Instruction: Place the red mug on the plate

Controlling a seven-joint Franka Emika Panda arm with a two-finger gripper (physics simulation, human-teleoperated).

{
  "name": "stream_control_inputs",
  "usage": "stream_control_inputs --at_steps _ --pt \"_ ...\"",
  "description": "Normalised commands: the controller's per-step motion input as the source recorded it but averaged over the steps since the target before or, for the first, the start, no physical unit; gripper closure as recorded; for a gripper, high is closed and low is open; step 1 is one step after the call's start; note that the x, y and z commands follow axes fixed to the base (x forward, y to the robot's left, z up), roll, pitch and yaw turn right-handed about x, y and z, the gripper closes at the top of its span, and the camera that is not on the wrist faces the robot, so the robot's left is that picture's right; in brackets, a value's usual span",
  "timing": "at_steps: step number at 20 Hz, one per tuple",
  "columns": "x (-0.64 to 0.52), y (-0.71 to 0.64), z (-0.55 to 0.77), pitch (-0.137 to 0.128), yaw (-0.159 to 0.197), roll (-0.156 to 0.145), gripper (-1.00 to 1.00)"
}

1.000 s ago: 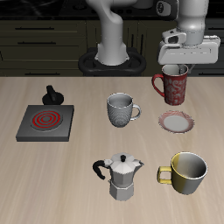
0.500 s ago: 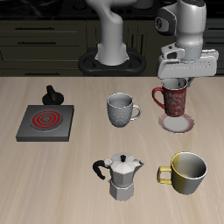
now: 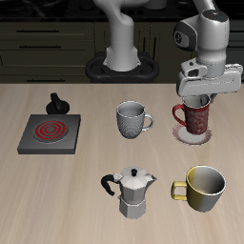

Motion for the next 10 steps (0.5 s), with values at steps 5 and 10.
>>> stream_control_inputs --at_steps 5,10 --pt "0.12 0.04 -0.16 -0.005 0.06 -0.022 1.0" --pt "0.21 -0.12 -0.14 0.005 0.023 -0.028 1.0"
